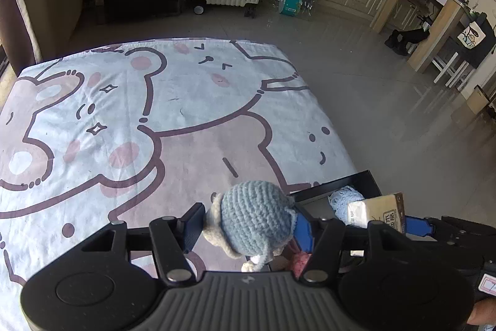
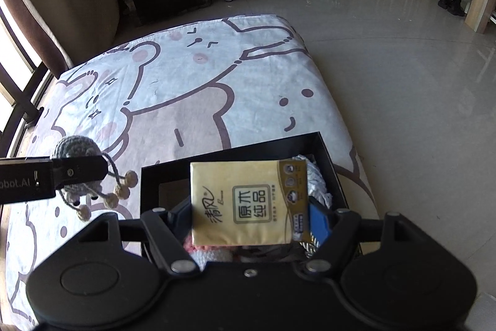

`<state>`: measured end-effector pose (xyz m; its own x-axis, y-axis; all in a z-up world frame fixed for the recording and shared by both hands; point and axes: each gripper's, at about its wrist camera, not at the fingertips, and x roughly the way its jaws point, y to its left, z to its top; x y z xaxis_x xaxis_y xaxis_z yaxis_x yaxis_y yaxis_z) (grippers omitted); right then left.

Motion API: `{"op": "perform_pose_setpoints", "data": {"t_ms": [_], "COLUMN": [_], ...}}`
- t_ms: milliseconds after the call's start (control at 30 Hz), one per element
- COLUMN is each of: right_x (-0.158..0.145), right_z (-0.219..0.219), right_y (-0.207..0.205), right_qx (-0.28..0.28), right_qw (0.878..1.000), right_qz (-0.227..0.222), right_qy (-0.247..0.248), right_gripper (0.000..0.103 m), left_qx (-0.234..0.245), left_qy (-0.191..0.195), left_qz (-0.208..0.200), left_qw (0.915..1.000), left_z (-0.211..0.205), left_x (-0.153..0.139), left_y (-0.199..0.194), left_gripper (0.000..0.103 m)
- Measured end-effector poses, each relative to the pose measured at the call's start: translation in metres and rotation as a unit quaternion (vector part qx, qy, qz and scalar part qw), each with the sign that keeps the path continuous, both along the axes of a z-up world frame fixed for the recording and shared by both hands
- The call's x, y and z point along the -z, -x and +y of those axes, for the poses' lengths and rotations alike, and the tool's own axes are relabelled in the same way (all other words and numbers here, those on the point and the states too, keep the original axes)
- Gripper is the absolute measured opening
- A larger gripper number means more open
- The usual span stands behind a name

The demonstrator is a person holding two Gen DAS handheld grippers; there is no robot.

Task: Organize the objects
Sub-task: 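Lift the mouse and tissue pack and carry both over the black box, then lower the tissue pack into the black box and open the right tool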

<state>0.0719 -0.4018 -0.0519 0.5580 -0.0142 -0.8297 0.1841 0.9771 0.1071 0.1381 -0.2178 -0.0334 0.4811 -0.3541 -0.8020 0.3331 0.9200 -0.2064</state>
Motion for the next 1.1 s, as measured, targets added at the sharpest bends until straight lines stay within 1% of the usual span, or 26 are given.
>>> {"op": "perform_pose_setpoints", "data": {"t_ms": [133,367,500,633,733,800,900,967,1100], "right_x": [0.011,0.036,0.047,0.059,0.067,0.07,0.07,0.067,0.057], "right_z": [0.0,0.012,0.012,0.013,0.017,0.019,0.021,0.02,0.013], "right_y": [-0.01,-0.033,-0.041,-0.051,-0.055,-0.056,-0.054,-0.052,-0.044], "right_qx": [-0.004,-0.035,-0.037,-0.049,-0.06,-0.064,-0.071,-0.073,-0.069], "right_qw": [1.0,0.999,0.999,0.998,0.996,0.995,0.994,0.994,0.995], "right_qz": [-0.001,0.024,0.036,0.043,0.052,0.056,0.056,0.054,0.046], "right_qy": [0.002,0.014,0.018,0.016,0.035,0.058,0.065,0.064,0.047], "right_gripper": [0.074,0.074,0.074,0.074,0.075,0.074,0.078,0.079,0.08], "left_qx": [0.005,0.011,0.016,0.025,0.033,0.038,0.044,0.046,0.046], "left_qy": [0.009,0.029,0.044,0.046,0.045,0.043,0.046,0.046,0.046], "left_qz": [-0.006,-0.007,-0.004,-0.001,0.001,0.002,0.005,0.006,0.011], "left_qw": [0.9999,0.9995,0.9989,0.9987,0.9984,0.9984,0.9979,0.9978,0.9978], "left_z": [-0.001,-0.001,-0.001,-0.006,-0.01,-0.013,-0.015,-0.017,-0.02], "left_x": [0.001,0.005,0.007,0.011,0.013,0.015,0.017,0.018,0.021], "left_y": [-0.004,-0.01,-0.012,-0.012,-0.012,-0.011,-0.01,-0.009,-0.009], "left_gripper": [0.06,0.06,0.06,0.06,0.06,0.06,0.06,0.06,0.06]}}
